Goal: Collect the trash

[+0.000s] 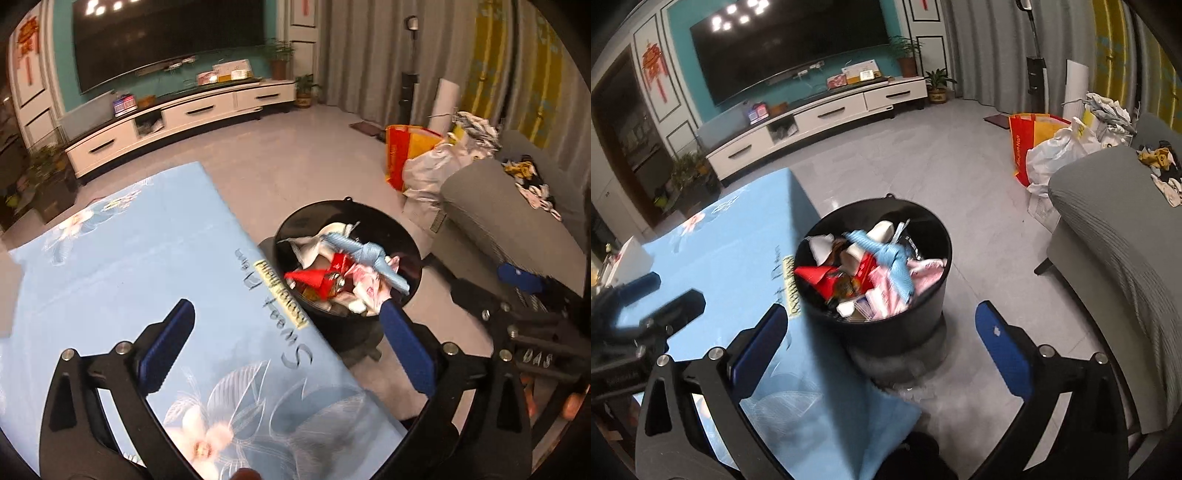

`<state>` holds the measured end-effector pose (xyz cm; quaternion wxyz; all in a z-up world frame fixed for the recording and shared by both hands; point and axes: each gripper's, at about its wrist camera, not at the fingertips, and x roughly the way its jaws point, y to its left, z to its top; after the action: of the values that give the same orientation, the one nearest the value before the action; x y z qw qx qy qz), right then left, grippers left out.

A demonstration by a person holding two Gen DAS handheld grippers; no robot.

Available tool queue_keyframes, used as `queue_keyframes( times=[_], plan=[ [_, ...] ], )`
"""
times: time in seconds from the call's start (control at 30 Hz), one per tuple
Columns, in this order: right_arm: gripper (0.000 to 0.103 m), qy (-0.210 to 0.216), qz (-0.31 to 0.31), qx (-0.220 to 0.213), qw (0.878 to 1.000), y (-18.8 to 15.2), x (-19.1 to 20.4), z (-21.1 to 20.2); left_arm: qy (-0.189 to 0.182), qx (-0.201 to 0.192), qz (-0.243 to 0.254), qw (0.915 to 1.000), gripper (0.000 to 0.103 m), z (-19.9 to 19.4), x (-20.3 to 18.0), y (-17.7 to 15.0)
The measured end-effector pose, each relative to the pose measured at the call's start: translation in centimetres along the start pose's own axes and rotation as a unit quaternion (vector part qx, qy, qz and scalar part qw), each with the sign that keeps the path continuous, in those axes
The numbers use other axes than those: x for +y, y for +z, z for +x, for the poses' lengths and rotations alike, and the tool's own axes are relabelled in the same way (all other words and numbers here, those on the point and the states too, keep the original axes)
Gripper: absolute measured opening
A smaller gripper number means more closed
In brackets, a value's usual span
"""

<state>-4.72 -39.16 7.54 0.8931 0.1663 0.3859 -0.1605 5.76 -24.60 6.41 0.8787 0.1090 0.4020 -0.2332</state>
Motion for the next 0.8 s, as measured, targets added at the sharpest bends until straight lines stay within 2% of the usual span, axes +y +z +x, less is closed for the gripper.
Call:
queue_keyframes(
  times=[0.17,0.3,0.47,0.6,0.8],
  plan=[
    [0.1,0.002,-0.007,0.004,1.0,-1.0,1.1,-3.2,-0.026,0.001,-0.009,0.9996,0.1,-4.2,-0.2,-1.1],
    [0.1,-0.011,-0.033,-0.011,0.999,-1.5,2.3,-5.9,-0.002,-0.01,-0.001,0.9999,0.1,-7.1,-0.5,-1.7],
    [0.1,-0.021,-0.052,-0.031,0.998,-1.8,3.3,-8.2,0.025,-0.035,-0.019,0.9989,0.1,-10.1,-0.1,-2.1],
    [0.1,-0.02,-0.059,-0.035,0.997,-2.0,3.8,-8.8,0.045,-0.047,-0.025,0.9975,0.1,-11.5,0.3,-2.2],
    [0.1,-0.02,-0.066,-0.036,0.997,-2.1,4.5,-9.1,0.054,-0.056,-0.03,0.9965,0.1,-12.8,0.6,-2.4]
  ],
)
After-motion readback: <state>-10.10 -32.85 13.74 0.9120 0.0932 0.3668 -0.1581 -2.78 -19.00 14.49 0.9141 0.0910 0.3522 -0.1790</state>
